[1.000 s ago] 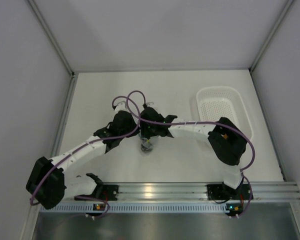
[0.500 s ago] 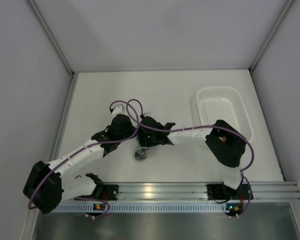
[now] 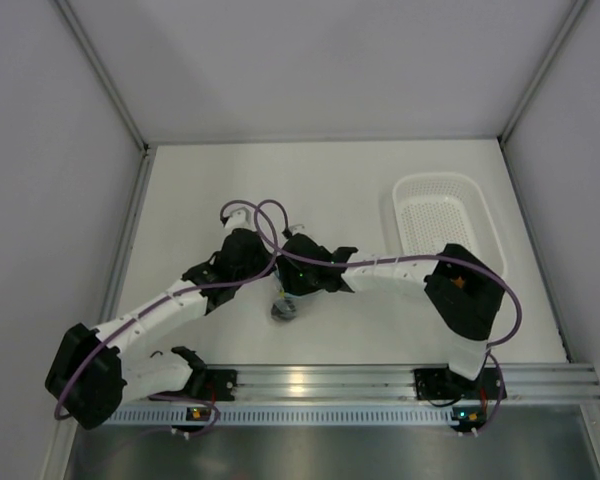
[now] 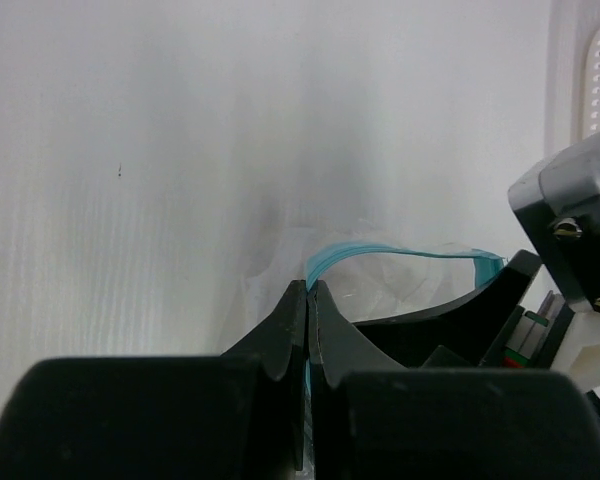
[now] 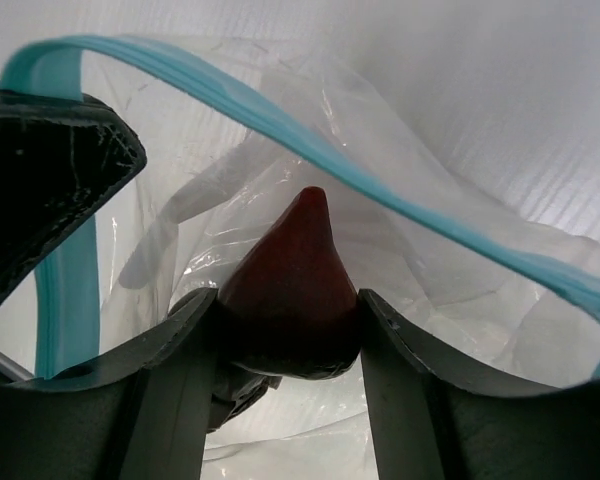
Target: Open the zip-top bag and remove the fake food
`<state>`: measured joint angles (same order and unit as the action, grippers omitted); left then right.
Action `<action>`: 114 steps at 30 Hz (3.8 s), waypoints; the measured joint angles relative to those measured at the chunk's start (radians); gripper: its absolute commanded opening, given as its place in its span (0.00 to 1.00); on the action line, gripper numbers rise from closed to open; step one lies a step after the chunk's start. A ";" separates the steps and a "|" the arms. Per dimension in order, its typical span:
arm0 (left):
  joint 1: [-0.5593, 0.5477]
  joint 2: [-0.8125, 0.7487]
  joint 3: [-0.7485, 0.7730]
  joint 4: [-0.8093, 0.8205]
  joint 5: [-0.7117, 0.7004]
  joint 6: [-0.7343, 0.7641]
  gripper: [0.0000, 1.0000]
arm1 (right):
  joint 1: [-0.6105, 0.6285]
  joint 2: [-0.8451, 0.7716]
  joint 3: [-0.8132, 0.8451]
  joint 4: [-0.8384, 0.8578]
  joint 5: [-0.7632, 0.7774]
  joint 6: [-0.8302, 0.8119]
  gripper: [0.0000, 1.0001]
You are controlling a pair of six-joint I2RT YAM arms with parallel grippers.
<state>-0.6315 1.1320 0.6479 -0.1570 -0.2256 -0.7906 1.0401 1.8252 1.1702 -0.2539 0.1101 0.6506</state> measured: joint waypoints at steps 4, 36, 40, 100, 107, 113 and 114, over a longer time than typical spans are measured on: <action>0.000 -0.011 0.000 0.005 0.009 0.001 0.00 | 0.001 -0.038 0.016 -0.045 0.041 -0.025 0.47; -0.001 -0.028 0.024 0.031 0.087 0.031 0.00 | -0.090 -0.385 0.127 -0.246 0.265 -0.180 0.47; -0.001 -0.028 0.024 0.031 0.087 0.031 0.00 | -0.239 -0.522 0.040 -0.251 0.294 -0.192 0.48; -0.002 -0.029 0.091 0.045 0.176 -0.045 0.00 | -0.226 -0.478 -0.055 -0.100 -0.066 -0.006 0.41; -0.012 -0.042 0.091 0.069 0.203 -0.076 0.00 | -0.111 -0.340 0.001 -0.077 -0.011 0.027 0.39; -0.016 -0.081 0.091 0.076 0.209 -0.085 0.00 | -0.048 -0.245 0.023 -0.074 0.037 0.042 0.37; -0.016 -0.089 0.091 0.076 0.208 -0.087 0.00 | -0.040 -0.237 0.023 -0.074 0.046 0.046 0.37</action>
<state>-0.6472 1.0435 0.7387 -0.0814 -0.0181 -0.8780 0.9997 1.5879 1.1927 -0.3283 0.1558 0.6968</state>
